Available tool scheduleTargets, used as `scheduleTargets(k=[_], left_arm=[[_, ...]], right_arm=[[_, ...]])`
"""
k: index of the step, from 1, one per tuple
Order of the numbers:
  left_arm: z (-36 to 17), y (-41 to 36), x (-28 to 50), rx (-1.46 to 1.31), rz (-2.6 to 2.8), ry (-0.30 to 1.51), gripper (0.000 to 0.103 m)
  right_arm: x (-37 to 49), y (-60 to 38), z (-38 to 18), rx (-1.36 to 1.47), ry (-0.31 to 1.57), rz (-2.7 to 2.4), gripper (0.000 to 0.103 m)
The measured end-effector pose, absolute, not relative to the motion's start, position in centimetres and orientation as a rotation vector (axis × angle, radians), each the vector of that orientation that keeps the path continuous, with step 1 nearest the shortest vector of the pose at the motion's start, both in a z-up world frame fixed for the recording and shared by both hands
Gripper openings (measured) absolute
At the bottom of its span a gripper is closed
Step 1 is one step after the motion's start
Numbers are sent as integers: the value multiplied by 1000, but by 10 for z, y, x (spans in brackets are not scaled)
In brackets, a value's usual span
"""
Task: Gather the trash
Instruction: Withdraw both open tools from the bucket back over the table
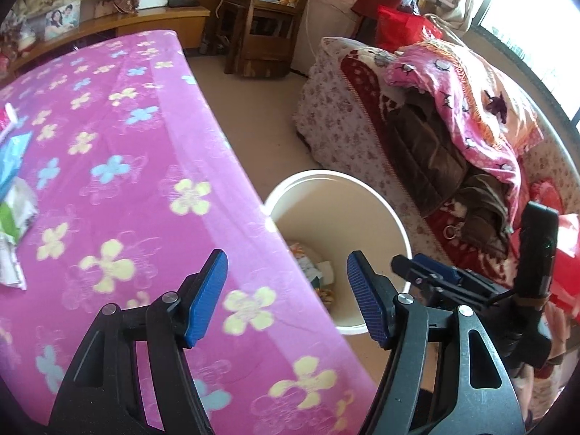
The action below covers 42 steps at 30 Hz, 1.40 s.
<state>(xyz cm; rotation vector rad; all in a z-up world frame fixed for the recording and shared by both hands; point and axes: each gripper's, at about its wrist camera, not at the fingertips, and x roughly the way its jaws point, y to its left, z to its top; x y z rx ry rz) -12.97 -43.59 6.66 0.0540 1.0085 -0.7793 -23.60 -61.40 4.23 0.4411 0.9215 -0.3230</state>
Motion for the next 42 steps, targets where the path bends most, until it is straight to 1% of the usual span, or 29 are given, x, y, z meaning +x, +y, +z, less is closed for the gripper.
scheduleTargets(k=[11, 22, 34, 42], left_arm=[[74, -386, -132, 88, -673, 959, 67], [82, -319, -127, 62, -574, 926, 67], [80, -232, -109, 36, -452, 928, 67], [80, -163, -73, 51, -344, 935, 67]], right_arm=[[-225, -576, 66, 396, 896, -265, 45], [-197, -511, 81, 341, 893, -161, 45], [-157, -429, 71, 284, 949, -13, 46], [-123, -384, 63, 241, 980, 64, 46]])
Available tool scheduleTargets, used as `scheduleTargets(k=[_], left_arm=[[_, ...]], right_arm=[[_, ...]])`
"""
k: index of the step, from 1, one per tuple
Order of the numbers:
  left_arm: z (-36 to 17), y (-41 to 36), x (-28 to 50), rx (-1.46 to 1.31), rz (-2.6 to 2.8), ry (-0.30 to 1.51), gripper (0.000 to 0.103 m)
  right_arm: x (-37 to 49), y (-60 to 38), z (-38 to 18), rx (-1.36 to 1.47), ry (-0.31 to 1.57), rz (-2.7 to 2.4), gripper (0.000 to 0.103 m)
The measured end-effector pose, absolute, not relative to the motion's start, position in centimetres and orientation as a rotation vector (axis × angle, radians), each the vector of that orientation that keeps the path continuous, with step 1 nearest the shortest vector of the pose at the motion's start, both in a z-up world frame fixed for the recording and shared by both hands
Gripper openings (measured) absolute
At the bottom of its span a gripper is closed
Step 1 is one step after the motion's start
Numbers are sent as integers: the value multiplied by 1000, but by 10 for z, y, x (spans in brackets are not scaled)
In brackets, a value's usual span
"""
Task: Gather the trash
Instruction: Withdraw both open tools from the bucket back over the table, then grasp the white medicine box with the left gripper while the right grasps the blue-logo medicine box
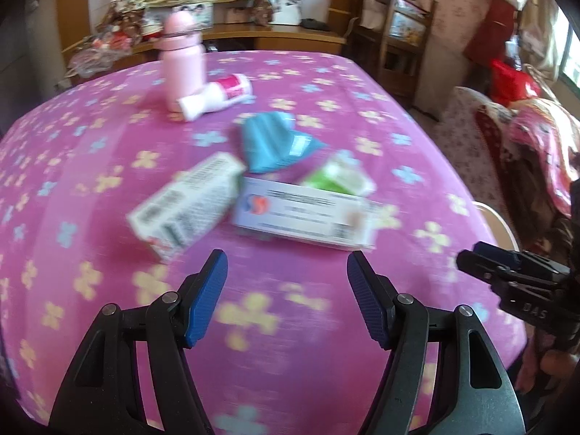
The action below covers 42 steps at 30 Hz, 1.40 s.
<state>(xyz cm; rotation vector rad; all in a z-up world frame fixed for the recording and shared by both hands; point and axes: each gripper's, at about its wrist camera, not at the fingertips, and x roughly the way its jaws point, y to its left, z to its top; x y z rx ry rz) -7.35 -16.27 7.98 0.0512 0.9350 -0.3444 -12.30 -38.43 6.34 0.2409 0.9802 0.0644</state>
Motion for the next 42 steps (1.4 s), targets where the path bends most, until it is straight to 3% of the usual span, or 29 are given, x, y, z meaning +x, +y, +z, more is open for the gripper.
scheduleTargets(k=[10, 26, 33, 38, 42], left_arm=[[73, -135, -32, 190, -301, 879, 67], [48, -130, 12, 211, -282, 1010, 67], [40, -105, 4, 151, -238, 1060, 34], [41, -87, -9, 103, -238, 1079, 31], [42, -76, -24, 98, -236, 1077, 30]], right_arm=[[-72, -359, 65, 234, 980, 99, 46], [-11, -346, 50, 210, 1006, 101, 46], [-3, -339, 32, 195, 1054, 91, 46], [-19, -325, 30, 153, 1081, 112, 47], [-41, -301, 29, 103, 1094, 153, 54]])
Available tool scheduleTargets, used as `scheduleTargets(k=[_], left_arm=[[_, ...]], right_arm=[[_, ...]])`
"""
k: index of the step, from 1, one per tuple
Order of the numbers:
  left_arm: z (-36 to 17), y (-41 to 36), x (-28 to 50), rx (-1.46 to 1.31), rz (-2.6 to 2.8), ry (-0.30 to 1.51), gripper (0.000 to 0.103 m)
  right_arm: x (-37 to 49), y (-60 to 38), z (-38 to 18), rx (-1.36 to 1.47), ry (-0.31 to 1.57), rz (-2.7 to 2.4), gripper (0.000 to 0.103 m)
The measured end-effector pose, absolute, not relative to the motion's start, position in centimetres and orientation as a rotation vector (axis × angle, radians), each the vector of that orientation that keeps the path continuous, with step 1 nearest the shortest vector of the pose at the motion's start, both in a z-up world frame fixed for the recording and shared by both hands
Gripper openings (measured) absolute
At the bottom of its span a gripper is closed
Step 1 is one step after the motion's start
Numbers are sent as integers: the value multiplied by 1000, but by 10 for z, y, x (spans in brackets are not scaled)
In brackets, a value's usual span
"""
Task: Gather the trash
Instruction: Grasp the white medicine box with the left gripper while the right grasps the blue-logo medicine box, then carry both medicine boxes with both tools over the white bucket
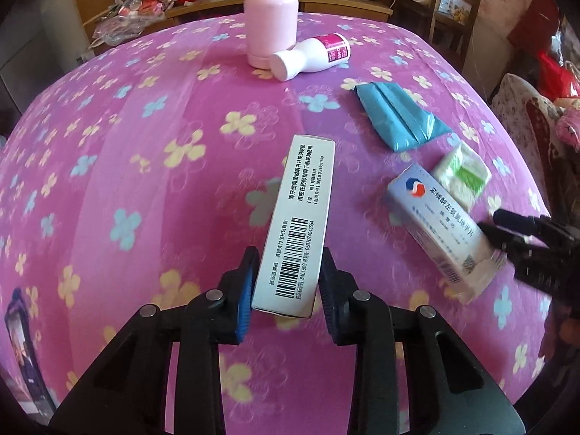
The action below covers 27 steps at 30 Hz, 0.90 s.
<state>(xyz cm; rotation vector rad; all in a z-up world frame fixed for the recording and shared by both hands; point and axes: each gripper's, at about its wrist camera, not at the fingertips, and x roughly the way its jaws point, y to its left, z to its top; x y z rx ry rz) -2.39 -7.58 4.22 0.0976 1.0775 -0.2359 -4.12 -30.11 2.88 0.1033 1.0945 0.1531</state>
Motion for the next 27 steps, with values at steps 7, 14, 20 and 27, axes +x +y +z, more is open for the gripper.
scheduleTargets(k=[7, 14, 20, 27], left_arm=[[46, -60, -41, 70, -227, 1079, 24], [45, -59, -43, 47, -226, 1080, 25], [43, -54, -32, -22, -229, 1095, 25], [41, -55, -23, -45, -203, 1076, 25]], right_arm=[[-64, -281, 42, 126, 1075, 206, 54], [-49, -257, 53, 142, 1052, 216, 67], [-22, -230, 34, 105, 1103, 210, 67], [-23, -220, 23, 35, 1072, 192, 48]])
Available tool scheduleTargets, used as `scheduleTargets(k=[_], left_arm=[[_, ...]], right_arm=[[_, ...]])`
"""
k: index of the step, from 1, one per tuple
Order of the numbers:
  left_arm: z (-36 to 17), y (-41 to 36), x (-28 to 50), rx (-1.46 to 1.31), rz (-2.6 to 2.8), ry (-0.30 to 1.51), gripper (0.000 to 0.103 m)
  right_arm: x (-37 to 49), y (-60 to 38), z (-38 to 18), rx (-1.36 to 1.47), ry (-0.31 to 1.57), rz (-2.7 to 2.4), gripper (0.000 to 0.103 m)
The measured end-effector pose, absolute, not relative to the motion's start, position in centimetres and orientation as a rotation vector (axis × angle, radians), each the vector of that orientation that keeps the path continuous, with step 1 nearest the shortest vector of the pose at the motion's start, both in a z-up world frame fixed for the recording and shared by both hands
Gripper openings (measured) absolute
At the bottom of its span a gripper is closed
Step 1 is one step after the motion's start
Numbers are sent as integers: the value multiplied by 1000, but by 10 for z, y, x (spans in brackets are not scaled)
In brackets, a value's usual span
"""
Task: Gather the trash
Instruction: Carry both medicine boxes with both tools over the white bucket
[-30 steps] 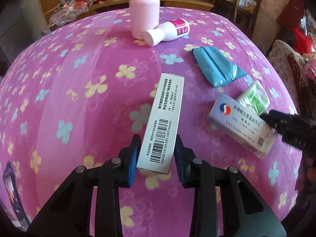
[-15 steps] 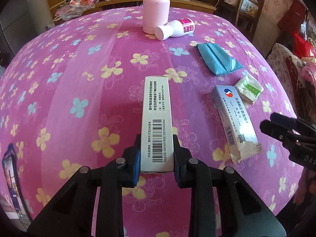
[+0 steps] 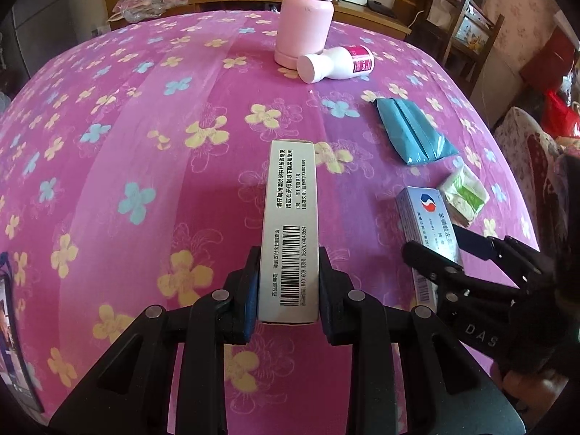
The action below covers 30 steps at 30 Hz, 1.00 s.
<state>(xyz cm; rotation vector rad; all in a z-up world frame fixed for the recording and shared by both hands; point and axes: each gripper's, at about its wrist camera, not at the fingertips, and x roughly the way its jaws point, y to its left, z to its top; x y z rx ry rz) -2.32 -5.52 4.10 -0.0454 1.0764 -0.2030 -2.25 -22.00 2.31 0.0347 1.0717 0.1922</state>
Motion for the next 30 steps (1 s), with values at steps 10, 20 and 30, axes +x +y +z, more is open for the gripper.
scheduleTargets(k=[10, 20, 30], left_arm=[[48, -63, -54, -74, -234, 1043, 25], [62, -91, -91, -76, -304, 1014, 25], [73, -139, -109, -29, -382, 999, 25]], right_arm=[[-64, -245, 38, 78, 1036, 260, 48], [-109, -275, 67, 116, 980, 259, 48], [-136, -325, 78, 175, 951, 188, 48]])
